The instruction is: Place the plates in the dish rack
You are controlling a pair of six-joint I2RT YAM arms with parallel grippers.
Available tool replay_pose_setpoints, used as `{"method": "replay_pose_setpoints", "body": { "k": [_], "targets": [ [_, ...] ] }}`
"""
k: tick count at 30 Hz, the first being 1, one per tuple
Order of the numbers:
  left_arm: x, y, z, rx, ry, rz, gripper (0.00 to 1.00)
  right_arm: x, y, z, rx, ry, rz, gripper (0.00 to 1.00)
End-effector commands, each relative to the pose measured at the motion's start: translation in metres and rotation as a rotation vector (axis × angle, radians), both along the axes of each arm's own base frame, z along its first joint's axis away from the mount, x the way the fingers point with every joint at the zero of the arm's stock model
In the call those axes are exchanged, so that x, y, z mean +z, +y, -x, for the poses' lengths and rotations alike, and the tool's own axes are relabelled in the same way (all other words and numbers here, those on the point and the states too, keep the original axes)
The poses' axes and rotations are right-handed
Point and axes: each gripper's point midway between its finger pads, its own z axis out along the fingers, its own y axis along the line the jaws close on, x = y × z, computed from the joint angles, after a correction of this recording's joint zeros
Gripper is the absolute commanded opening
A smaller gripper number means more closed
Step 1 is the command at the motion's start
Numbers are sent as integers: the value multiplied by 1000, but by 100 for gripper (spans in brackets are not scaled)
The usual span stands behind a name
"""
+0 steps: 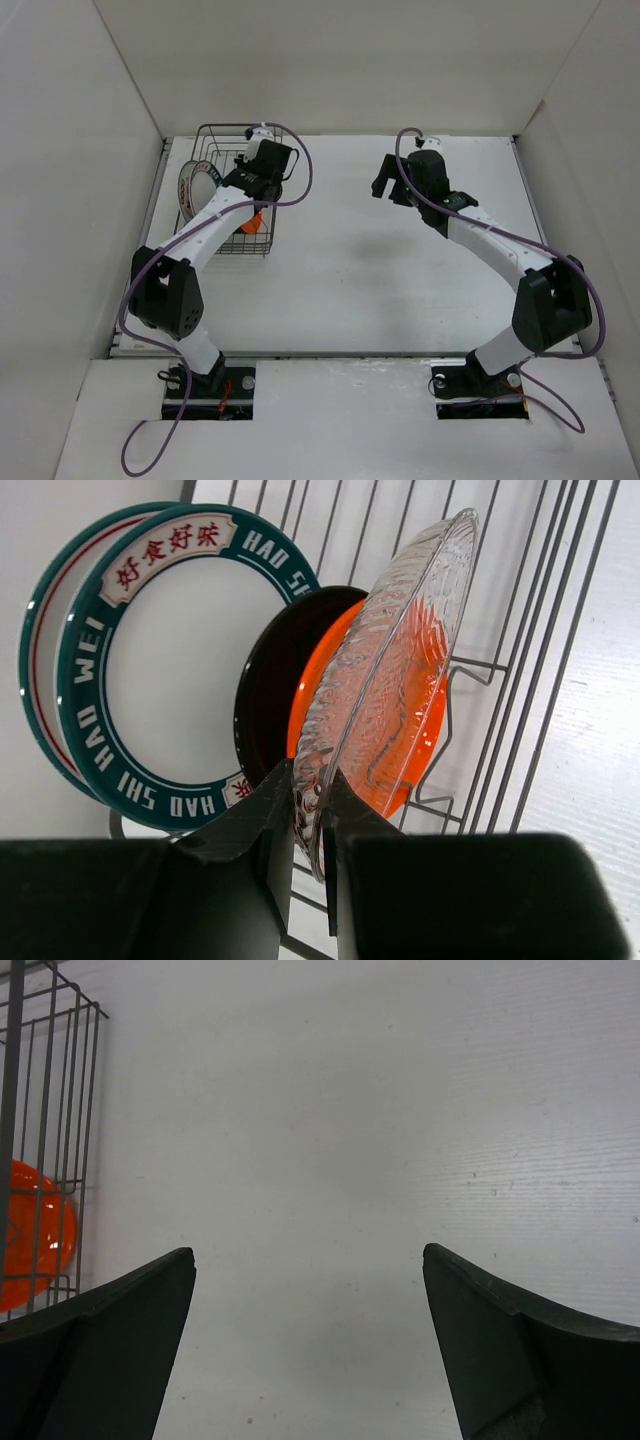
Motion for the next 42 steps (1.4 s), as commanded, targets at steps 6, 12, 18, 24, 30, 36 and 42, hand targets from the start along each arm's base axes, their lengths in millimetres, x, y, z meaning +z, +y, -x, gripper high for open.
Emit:
{"method": "replay_pose_setpoints", "body": {
  "k": [6, 12, 18, 24, 30, 36, 42],
  "targets": [
    [-14, -5, 1, -13, 35, 50, 1, 17, -6, -5, -11, -46, -39, 100],
    [-30, -1, -1, -8, 75, 81, 6, 25, -9, -4, -12, -62, -49, 100],
    [-34, -1, -1, -18, 103, 97, 16, 29, -12, -4, -9, -70, -48, 100],
    [-36, -5, -3, -36, 113, 104, 41, 29, -12, -4, -9, -70, -48, 100],
    [-13, -17, -1, -125, 93, 158, 56, 29, -11, -4, 16, -67, -51, 100],
    [73, -17, 4, -195, -107, 204, 100, 72, -21, 7, 28, -77, 61, 100],
    [144, 14, 24, -238, -257, 278, 100, 134, -48, 45, -16, -121, 170, 100]
  ]
}}
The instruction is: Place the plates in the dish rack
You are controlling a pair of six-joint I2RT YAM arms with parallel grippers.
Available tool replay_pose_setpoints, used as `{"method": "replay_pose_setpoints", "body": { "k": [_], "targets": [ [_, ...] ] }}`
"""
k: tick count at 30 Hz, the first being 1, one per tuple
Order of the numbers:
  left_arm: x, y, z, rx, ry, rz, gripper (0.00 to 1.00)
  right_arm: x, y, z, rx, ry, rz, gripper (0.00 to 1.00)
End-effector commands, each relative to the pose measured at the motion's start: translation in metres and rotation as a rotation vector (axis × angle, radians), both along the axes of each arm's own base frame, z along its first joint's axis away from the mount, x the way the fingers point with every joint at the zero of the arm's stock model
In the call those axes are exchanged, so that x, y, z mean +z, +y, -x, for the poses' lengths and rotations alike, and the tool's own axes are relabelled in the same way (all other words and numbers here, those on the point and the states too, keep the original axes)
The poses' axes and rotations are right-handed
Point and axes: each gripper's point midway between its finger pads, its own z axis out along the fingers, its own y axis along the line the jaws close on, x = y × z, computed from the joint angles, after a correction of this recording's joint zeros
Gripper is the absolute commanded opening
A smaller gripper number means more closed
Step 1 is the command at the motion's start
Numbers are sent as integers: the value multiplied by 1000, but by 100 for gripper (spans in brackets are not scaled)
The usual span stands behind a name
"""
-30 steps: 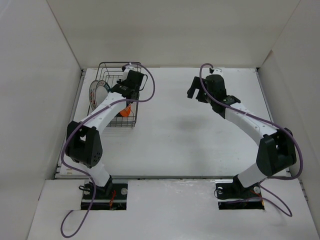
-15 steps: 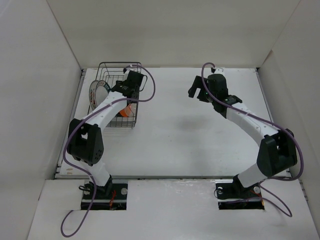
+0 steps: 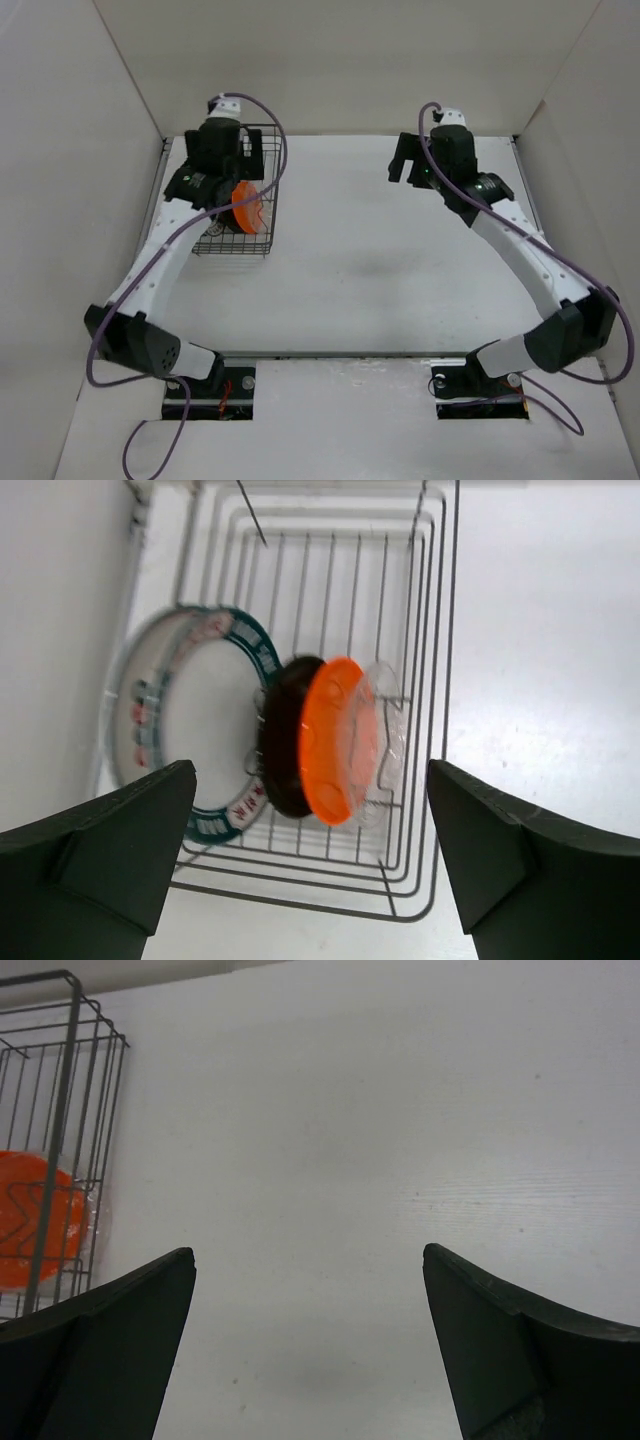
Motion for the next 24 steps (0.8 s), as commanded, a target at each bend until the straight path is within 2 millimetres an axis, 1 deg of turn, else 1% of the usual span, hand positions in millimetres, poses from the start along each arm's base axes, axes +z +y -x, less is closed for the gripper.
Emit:
{"method": "replay_pose_setpoints", "body": {
  "k": [1, 2, 3, 4, 5, 6, 7, 8, 9, 10, 11, 12, 13, 14, 15, 16, 17, 18, 19, 20, 21, 22, 23, 24],
  "targets": [
    [68, 25, 15, -25, -157, 51, 100, 66, -26, 41, -36, -78, 68, 100],
    [77, 31, 20, -18, -180, 47, 100, 82, -35, 54, -53, -112, 60, 100],
    [96, 39, 33, -28, -229, 39, 100, 93, -41, 63, -73, -135, 62, 100],
    [100, 48, 41, -13, -244, 29, 100, 99, -45, 71, -74, -144, 58, 100],
    [107, 51, 50, -16, -266, 26, 100, 119, -54, 90, -82, -185, 43, 100],
    [123, 59, 67, -7, -325, 27, 100, 129, -61, 100, -93, -204, 38, 100],
    [131, 65, 78, -2, -350, 9, 100, 138, -63, 110, -91, -224, 29, 100],
    [144, 67, 88, 0, -397, 18, 100, 149, -71, 122, -104, -243, 24, 100],
    [153, 70, 99, -3, -428, 14, 100, 166, -76, 139, -95, -289, -4, 100],
    [163, 76, 118, 8, -460, 17, 100, 176, -82, 147, -106, -320, -18, 100],
    [172, 80, 128, 21, -480, 18, 100, 182, -84, 157, -98, -334, -28, 100],
    [178, 83, 136, 30, -488, 17, 100, 195, -92, 172, -101, -366, -47, 100],
    [187, 88, 153, 40, -511, 20, 100, 201, -94, 180, -91, -377, -56, 100],
    [189, 90, 161, 41, -524, 23, 100, 203, -94, 183, -82, -377, -59, 100],
    [191, 92, 168, 41, -533, 25, 100, 210, -100, 194, -83, -388, -66, 100],
    [193, 93, 175, 44, -540, 37, 100, 212, -103, 200, -81, -397, -62, 100],
    [188, 93, 179, 47, -521, 45, 100, 210, -104, 201, -81, -390, -57, 100],
    [187, 94, 184, 47, -520, 45, 100, 212, -105, 204, -81, -399, -62, 100],
    [185, 94, 184, 50, -512, 53, 100, 215, -108, 209, -82, -411, -69, 100],
    [179, 93, 185, 41, -505, 54, 100, 215, -108, 209, -82, -411, -69, 100],
    [176, 93, 188, 41, -504, 54, 100, 211, -111, 210, -88, -409, -56, 100],
    [171, 93, 186, 40, -491, 51, 100, 210, -110, 208, -89, -411, -57, 100],
    [169, 93, 189, 40, -492, 51, 100, 210, -110, 208, -89, -411, -57, 100],
    [168, 93, 186, 40, -491, 51, 100, 210, -110, 208, -89, -411, -57, 100]
  ]
}}
